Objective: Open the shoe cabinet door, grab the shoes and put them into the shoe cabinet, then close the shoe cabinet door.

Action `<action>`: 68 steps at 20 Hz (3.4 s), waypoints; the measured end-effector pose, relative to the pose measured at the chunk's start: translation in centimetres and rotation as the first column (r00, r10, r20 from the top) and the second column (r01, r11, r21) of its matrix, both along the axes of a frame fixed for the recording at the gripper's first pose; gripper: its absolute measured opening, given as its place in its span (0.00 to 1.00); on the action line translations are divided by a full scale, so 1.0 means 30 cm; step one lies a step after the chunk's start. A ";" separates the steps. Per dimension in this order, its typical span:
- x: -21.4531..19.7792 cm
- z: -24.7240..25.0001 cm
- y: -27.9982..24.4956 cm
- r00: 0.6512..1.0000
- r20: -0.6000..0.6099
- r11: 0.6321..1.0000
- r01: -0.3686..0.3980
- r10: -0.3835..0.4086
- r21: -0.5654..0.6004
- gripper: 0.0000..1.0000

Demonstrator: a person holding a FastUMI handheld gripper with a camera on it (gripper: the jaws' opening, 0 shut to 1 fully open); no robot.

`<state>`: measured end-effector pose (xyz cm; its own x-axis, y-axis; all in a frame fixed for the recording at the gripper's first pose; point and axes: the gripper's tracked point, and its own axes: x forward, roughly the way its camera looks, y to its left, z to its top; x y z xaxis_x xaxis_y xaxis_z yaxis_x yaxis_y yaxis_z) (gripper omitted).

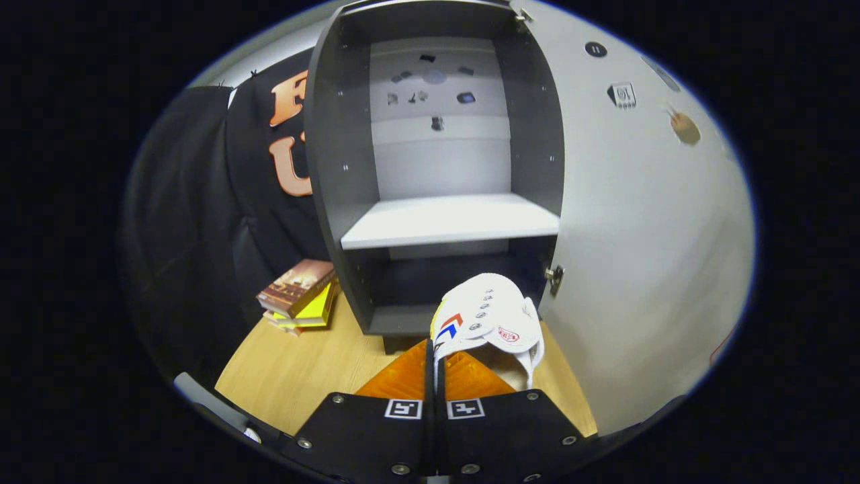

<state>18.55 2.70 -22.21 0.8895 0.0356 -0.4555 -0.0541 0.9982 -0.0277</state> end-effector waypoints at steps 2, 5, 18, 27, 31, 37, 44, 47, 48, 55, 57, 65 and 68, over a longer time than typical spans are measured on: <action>0.046 0.120 0.014 0.997 0.070 1.000 -0.012 0.012 -0.001 0.00; 0.128 0.207 0.036 0.992 0.115 0.999 -0.045 0.046 -0.016 0.00; 0.788 0.172 0.101 0.990 0.054 0.988 -0.124 0.129 -0.094 0.00; 0.924 0.091 0.140 0.991 -0.001 0.985 -0.136 0.136 -0.110 0.00; 0.928 0.082 0.146 0.992 0.011 0.987 -0.122 0.123 -0.106 0.04; 0.930 0.074 0.157 0.994 0.025 0.990 -0.107 0.109 -0.092 0.44; 0.907 0.134 0.171 0.993 0.069 0.993 -0.095 0.100 -0.074 0.72; 0.884 0.164 0.162 0.993 0.076 0.995 -0.085 0.089 -0.060 0.74; 0.871 0.181 0.159 0.992 0.086 0.995 -0.082 0.087 -0.060 0.75; 0.673 0.400 0.158 0.976 0.193 0.995 -0.091 0.098 -0.046 0.78; 0.562 0.492 0.144 0.966 0.242 0.995 -0.086 0.093 -0.040 0.81; 0.116 0.759 0.027 0.927 0.375 1.000 -0.015 0.009 0.013 0.93; -0.026 0.824 -0.004 0.914 0.406 1.000 0.005 -0.015 0.025 0.93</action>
<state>17.77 2.59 2.51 0.9980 0.0323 -0.0542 -0.0335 0.9992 -0.0220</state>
